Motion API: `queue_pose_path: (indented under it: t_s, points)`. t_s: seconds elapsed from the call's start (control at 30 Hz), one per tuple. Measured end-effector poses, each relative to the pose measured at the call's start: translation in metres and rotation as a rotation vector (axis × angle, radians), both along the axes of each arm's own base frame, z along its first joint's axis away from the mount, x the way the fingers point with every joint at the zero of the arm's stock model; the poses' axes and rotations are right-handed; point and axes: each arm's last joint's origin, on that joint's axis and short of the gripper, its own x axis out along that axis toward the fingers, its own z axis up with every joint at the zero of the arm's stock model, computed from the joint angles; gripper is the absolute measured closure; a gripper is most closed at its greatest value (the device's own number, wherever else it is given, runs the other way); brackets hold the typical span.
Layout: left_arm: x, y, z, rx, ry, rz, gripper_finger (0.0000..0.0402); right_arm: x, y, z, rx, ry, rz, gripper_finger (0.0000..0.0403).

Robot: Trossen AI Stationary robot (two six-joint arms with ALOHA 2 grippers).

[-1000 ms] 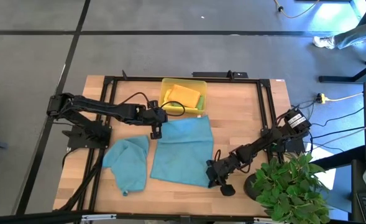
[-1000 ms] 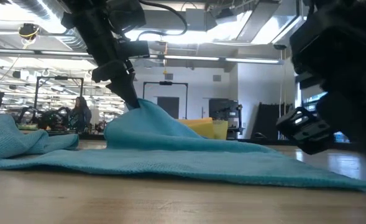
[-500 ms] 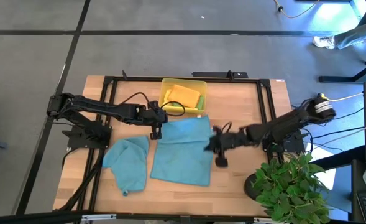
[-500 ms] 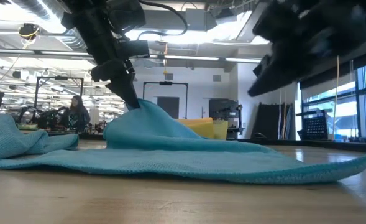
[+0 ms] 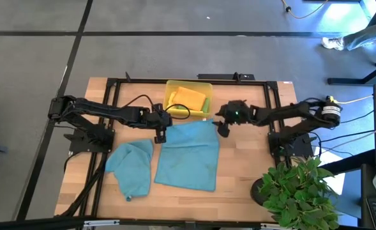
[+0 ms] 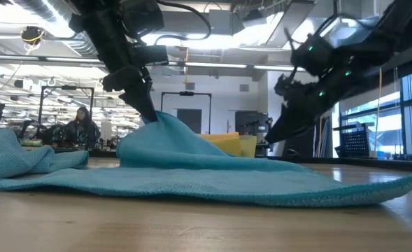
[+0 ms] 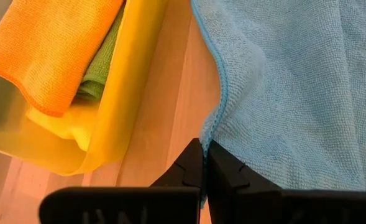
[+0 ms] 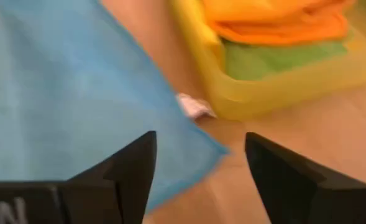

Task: Fold microfiber towels
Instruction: Fold the right blue towel

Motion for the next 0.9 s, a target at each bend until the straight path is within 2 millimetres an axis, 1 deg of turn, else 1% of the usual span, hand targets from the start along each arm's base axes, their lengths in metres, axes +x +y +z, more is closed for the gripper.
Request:
queue_pose_path:
  t_s: [0.07, 0.13, 0.3, 0.4, 0.6, 0.77, 0.83, 0.9]
  points:
    - [0.000, 0.000, 0.000, 0.000, 0.000, 0.000, 0.0401, 0.001, -0.012, -0.004, 0.003, 0.021, -0.009, 0.0144]
    - [0.000, 0.000, 0.000, 0.000, 0.000, 0.000, 0.0401, 0.003, -0.024, -0.007, 0.042, 0.020, 0.002, 0.0139]
    - [0.000, 0.000, 0.000, 0.000, 0.000, 0.000, 0.0402, 0.011, -0.047, -0.017, 0.131, 0.011, 0.074, 0.0144]
    - [0.000, 0.000, 0.000, -0.001, 0.000, -0.002, 0.0401, 0.016, -0.056, -0.023, 0.157, 0.013, 0.095, 0.0150]
    - [0.000, -0.001, 0.000, -0.001, 0.002, -0.005, 0.0401, 0.017, -0.061, -0.035, 0.226, 0.024, 0.164, 0.0157]
    - [-0.001, -0.001, -0.001, 0.000, 0.012, -0.009, 0.0402, 0.014, -0.060, -0.038, 0.236, 0.054, 0.213, 0.0166]
    - [-0.001, -0.001, -0.001, 0.000, 0.012, -0.009, 0.0401, 0.014, -0.060, -0.038, 0.224, 0.061, 0.226, 0.0177]
    - [-0.001, -0.001, -0.001, 0.000, 0.012, -0.009, 0.0402, 0.014, -0.059, -0.038, 0.213, 0.065, 0.237, 0.0196]
